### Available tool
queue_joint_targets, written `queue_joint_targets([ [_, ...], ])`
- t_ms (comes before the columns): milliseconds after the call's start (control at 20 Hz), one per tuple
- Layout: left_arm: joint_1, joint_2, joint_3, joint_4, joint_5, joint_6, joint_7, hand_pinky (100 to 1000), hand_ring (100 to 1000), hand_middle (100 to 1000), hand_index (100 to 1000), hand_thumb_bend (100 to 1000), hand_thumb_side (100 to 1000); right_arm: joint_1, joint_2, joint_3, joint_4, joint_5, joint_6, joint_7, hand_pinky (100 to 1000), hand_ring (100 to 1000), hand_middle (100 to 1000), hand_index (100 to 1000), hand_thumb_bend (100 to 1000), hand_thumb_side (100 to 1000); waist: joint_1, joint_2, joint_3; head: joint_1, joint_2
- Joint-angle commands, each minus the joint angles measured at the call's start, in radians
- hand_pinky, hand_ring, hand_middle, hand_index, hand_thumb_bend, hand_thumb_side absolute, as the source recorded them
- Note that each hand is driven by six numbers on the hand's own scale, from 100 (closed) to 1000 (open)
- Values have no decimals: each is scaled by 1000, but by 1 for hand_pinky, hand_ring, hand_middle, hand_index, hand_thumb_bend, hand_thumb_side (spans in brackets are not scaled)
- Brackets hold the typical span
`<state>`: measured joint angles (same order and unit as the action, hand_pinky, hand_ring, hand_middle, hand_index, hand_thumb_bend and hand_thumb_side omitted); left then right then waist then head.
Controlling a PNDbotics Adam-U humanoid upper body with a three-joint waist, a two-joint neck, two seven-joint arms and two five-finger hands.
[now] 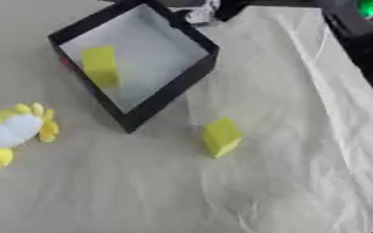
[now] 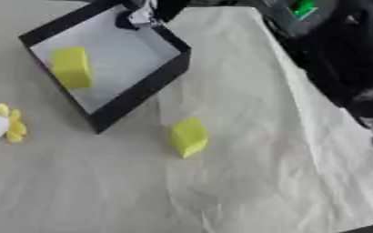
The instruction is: Pick up objects on the table and place them in the box.
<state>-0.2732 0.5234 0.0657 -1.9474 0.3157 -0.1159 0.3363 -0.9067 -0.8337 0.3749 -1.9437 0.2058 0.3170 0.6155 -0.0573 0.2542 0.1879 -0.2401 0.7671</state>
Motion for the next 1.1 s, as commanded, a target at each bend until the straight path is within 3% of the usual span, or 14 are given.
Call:
queue_joint_targets([
  [50,-7,35,2,-11,-6,-1,-7,948,978,930,860,123,773,50,-108,-25,-54,-39,-44,-11,866,828,750,831,467,253,3,-21,2,5,3],
  [250,-6,34,1,-11,-7,-1,-9,948,979,930,860,122,775,167,-192,-30,-56,-53,-148,-27,865,829,751,831,467,264,5,-14,4,6,3],
  [450,-5,32,-2,-10,-7,0,-13,949,980,931,860,122,777,258,-236,-25,-56,-43,-195,-29,866,832,753,831,468,285,7,-10,6,5,2],
  [700,-7,27,-9,-8,-5,3,-21,949,982,931,860,122,781,313,-243,10,-56,-26,-197,8,866,828,754,833,465,304,9,-6,10,-2,3],
  [1100,-10,20,-16,-3,-3,8,-30,951,984,932,861,123,786,338,-208,87,-56,-6,-179,86,870,836,767,853,475,335,9,0,21,-7,3],
])
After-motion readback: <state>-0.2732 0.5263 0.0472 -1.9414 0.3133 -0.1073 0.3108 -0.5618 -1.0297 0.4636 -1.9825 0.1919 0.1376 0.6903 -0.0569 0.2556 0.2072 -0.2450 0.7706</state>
